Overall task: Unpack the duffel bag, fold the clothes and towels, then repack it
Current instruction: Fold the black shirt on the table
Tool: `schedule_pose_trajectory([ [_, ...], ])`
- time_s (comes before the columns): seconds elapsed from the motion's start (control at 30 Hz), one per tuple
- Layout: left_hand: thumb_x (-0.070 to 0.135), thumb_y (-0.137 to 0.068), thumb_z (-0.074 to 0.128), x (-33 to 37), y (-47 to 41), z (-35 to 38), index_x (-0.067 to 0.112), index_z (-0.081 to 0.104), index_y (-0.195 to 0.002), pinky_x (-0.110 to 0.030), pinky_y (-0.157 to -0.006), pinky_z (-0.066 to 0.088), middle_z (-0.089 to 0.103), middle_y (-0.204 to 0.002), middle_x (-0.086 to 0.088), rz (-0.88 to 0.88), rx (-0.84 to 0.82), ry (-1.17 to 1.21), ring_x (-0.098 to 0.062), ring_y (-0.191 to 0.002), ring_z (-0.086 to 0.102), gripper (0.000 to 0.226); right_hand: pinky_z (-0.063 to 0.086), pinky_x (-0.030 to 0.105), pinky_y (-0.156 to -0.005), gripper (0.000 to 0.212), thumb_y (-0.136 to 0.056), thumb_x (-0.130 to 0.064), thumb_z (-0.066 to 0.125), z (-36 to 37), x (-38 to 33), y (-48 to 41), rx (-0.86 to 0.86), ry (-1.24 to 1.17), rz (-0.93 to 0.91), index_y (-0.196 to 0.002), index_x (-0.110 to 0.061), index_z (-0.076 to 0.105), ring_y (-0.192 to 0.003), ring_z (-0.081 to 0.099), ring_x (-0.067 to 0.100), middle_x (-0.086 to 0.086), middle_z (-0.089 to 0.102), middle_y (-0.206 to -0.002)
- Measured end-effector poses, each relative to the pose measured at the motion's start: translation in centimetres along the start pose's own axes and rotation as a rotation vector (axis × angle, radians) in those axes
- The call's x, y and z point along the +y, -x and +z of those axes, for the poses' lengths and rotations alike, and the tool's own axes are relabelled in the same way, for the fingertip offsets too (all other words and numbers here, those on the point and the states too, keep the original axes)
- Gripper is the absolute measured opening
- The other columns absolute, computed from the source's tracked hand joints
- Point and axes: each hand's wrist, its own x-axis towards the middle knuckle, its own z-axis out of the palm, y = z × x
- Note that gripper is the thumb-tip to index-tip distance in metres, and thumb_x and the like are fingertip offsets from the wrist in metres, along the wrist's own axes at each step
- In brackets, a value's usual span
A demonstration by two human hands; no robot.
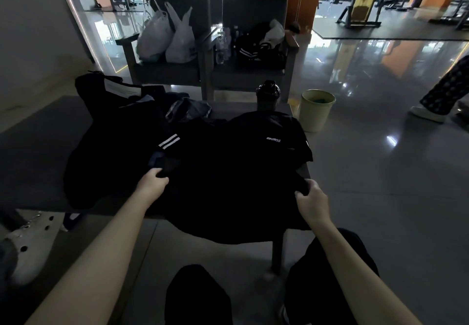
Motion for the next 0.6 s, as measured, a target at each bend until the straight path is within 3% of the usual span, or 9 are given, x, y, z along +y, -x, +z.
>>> schedule_pose_trajectory([
  [0.1, 0.001, -0.091, 0.044, 1.4, 1.1, -1.3, 0.022, 0.054, -0.130, -0.042, -0.095, 0.049, 0.055, -0.129, -0.015, 0.061, -0.093, 0.216, -0.025, -0.101, 0.059, 0.046, 0.048, 0.019, -0.058, 0.044, -0.094, -0.006, 0.051, -0.5, -1.5, 1.0, -0.012, -0.103, -0.088, -0.137, -0.015, 0.047, -0.078, 0.064, 0.021, 0.007, 0.065, -0.102],
  [0.2, -0.005, -0.084, 0.034, 3.2, 3.3, -2.8, 0.015, 0.064, -0.115, -0.048, -0.093, 0.049, 0.062, -0.113, -0.023, 0.062, -0.255, 0.374, -0.037, -0.103, 0.060, 0.048, 0.044, 0.016, -0.050, 0.032, -0.091, -0.002, 0.046, -0.8, -2.3, 0.7, -0.131, -0.201, -0.084, -0.109, -0.014, 0.070, -0.058, 0.058, 0.010, 0.001, 0.069, -0.081],
  [0.27, -0.013, -0.078, 0.029, 4.0, 4.7, -3.5, 0.007, 0.060, -0.122, -0.041, -0.081, 0.053, 0.064, -0.093, -0.020, 0.079, -0.363, 0.396, -0.032, -0.088, 0.063, 0.057, 0.047, 0.027, -0.062, 0.041, -0.083, 0.006, 0.043, -1.3, -2.6, 0.5, -0.316, -0.303, -0.071, -0.104, -0.016, 0.070, -0.070, 0.060, 0.022, 0.008, 0.070, -0.084],
  [0.33, -0.021, -0.077, 0.029, 4.4, 5.5, -4.1, 0.010, 0.054, -0.126, -0.029, -0.070, 0.054, 0.061, -0.081, -0.012, 0.141, -0.416, 0.297, -0.016, -0.068, 0.063, 0.064, 0.050, 0.034, -0.076, 0.057, -0.074, 0.011, 0.043, -1.7, -2.6, 0.3, -0.469, -0.282, -0.149, -0.119, -0.020, 0.062, -0.087, 0.062, 0.027, 0.011, 0.067, -0.104],
  [0.4, -0.022, -0.081, 0.036, 4.5, 5.9, -4.4, 0.017, 0.054, -0.127, -0.020, -0.060, 0.053, 0.062, -0.086, -0.009, 0.221, -0.377, 0.177, -0.007, -0.058, 0.062, 0.063, 0.052, 0.032, -0.091, 0.071, -0.076, 0.019, 0.044, -2.1, -2.5, 0.3, -0.515, -0.122, -0.291, -0.135, -0.020, 0.050, -0.103, 0.063, 0.017, 0.005, 0.063, -0.118],
  [0.47, -0.015, -0.085, 0.046, 4.3, 5.5, -4.5, 0.021, 0.060, -0.121, -0.025, -0.064, 0.056, 0.065, -0.094, -0.010, 0.282, -0.250, 0.098, -0.015, -0.070, 0.068, 0.053, 0.047, 0.027, -0.098, 0.075, -0.077, 0.018, 0.047, -2.3, -2.4, 0.1, -0.492, 0.046, -0.422, -0.141, -0.022, 0.044, -0.115, 0.057, 0.011, 0.001, 0.058, -0.127],
  [0.53, -0.007, -0.086, 0.054, 3.9, 4.8, -4.5, 0.024, 0.066, -0.108, -0.034, -0.076, 0.057, 0.066, -0.098, -0.009, 0.305, -0.107, 0.036, -0.027, -0.084, 0.068, 0.040, 0.043, 0.018, -0.095, 0.071, -0.078, 0.012, 0.050, -2.7, -2.6, 0.3, -0.409, 0.187, -0.524, -0.141, -0.020, 0.045, -0.115, 0.055, 0.010, -0.001, 0.058, -0.125],
  [0.6, 0.004, -0.088, 0.060, 3.8, 4.3, -4.2, 0.019, 0.069, -0.101, -0.031, -0.084, 0.052, 0.062, -0.107, -0.004, 0.327, -0.007, 0.024, -0.023, -0.096, 0.063, 0.022, 0.043, 0.014, -0.089, 0.062, -0.077, 0.010, 0.052, -3.0, -3.0, 0.7, -0.282, 0.232, -0.584, -0.133, -0.016, 0.055, -0.111, 0.059, 0.013, 0.001, 0.063, -0.119],
])
